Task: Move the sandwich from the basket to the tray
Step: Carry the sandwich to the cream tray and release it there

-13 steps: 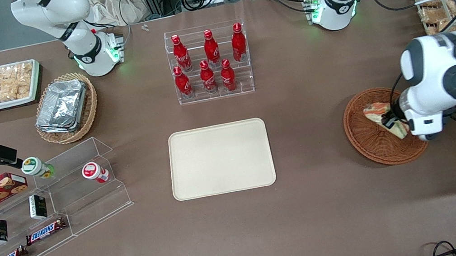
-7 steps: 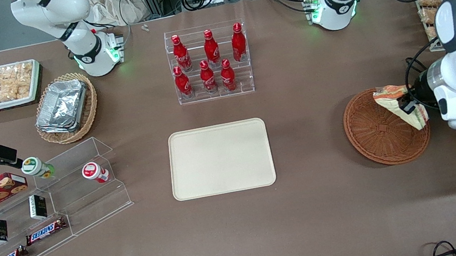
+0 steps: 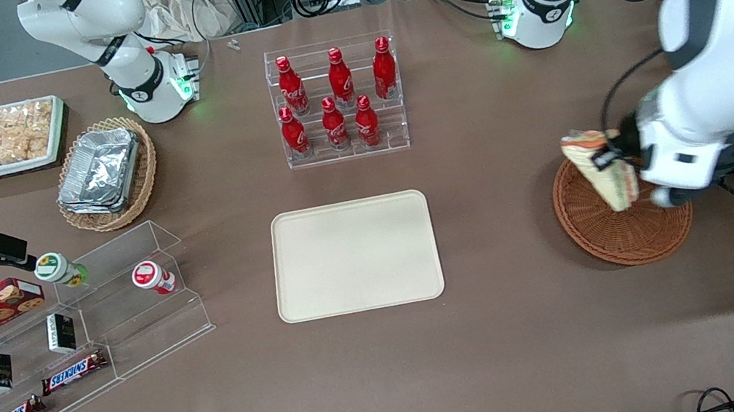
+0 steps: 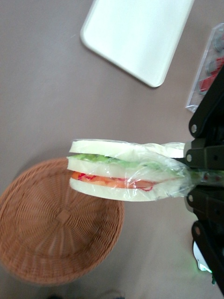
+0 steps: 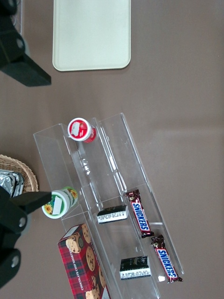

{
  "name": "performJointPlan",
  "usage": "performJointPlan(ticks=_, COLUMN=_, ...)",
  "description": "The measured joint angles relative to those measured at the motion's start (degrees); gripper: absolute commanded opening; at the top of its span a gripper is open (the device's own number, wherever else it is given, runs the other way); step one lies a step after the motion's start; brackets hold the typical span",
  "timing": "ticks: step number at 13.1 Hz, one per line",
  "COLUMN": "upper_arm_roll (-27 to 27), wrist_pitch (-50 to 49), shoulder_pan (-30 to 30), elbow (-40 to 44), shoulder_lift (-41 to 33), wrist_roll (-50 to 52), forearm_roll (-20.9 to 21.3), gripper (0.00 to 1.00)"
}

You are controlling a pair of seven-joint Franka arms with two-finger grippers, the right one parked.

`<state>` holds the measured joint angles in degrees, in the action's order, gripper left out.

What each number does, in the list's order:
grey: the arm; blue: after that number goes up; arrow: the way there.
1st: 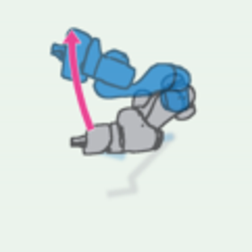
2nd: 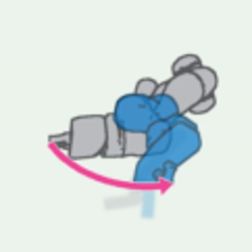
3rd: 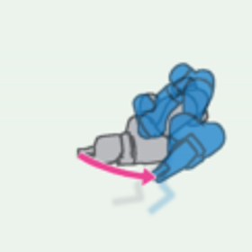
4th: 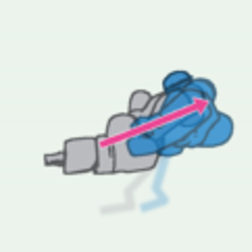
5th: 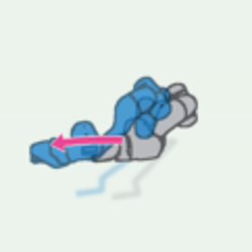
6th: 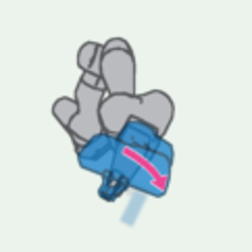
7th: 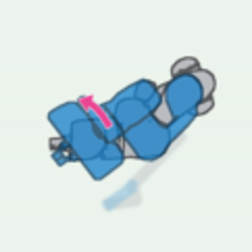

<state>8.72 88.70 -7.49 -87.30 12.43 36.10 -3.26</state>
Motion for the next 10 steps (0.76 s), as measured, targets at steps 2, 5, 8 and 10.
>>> performJointPlan(ticks=2, upper_arm_roll=6.2, wrist_pitch=1.2, shoulder_pan=-0.3, elbow=0.5, shoulder_lift=0.1, wrist_roll=-0.1, forearm_roll=2.7, gripper=0.09)
performJointPlan(ticks=5, upper_arm_roll=15.5, wrist_pitch=3.9, shoulder_pan=-0.6, elbow=0.5, shoulder_lift=2.0, wrist_roll=0.3, forearm_roll=8.4, gripper=0.09)
performJointPlan(ticks=8, upper_arm_roll=20.6, wrist_pitch=9.4, shoulder_pan=-0.8, elbow=0.3, shoulder_lift=8.5, wrist_roll=0.3, forearm_roll=9.2, gripper=0.09)
performJointPlan(ticks=10, upper_arm_roll=22.3, wrist_pitch=15.6, shoulder_pan=-1.9, elbow=0.2, shoulder_lift=14.1, wrist_roll=0.7, forearm_roll=11.3, gripper=0.06)
